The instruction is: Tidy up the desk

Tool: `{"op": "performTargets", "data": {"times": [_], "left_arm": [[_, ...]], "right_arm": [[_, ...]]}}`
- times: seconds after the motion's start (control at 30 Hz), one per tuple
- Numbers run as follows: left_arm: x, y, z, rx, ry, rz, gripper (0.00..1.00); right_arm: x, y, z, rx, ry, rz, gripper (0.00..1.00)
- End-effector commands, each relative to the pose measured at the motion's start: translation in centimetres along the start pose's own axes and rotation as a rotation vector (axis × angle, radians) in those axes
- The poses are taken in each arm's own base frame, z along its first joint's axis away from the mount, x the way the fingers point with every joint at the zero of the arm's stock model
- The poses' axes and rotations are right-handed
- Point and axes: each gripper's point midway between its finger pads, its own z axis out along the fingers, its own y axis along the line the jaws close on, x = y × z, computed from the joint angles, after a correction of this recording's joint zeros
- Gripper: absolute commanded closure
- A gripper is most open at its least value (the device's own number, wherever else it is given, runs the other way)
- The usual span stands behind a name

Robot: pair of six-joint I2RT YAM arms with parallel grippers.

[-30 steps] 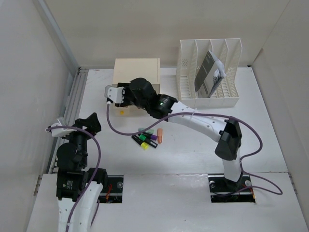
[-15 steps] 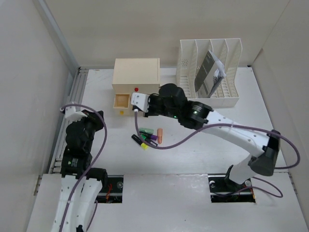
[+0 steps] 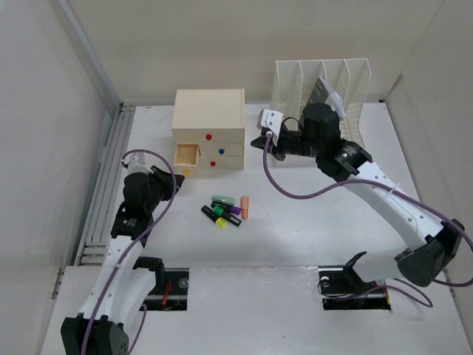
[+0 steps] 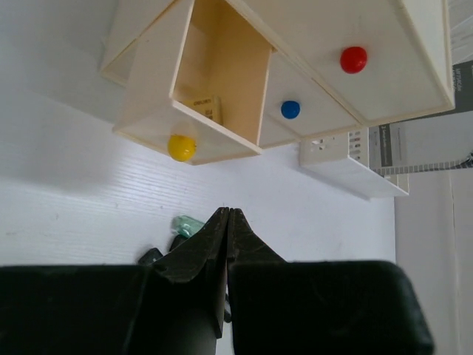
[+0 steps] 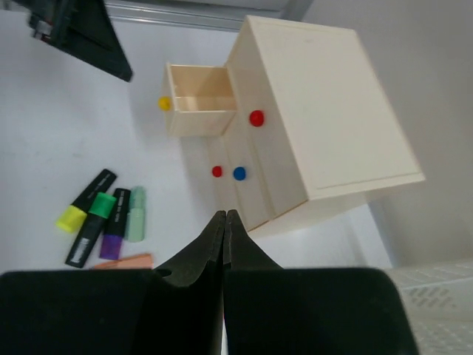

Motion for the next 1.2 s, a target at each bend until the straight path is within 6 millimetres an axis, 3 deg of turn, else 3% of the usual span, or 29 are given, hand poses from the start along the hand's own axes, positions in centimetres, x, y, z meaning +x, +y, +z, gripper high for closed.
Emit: {"op": "performTargets", "data": {"times": [0.0,0.17,1.17], "left_arm": [[-0.6,-1.6,1.3,0.088,-0.027,-0.079,1.0],[-0.9,-1.1,2.7,0.059,-0.032,-0.093,1.0],[-4.4,-0.1,10.8,-0.042,-0.093,-0.078,1.0]], "right_arm": [[-1.6,2.1,-0.4,-0.121,-0.095,0.024,1.0],[-1.5,1.8,-1.2,-0.103,-0.106,0.026,1.0],[-0.7,2.6,-1.3,-0.122,-0.109,0.004,1.0]]}}
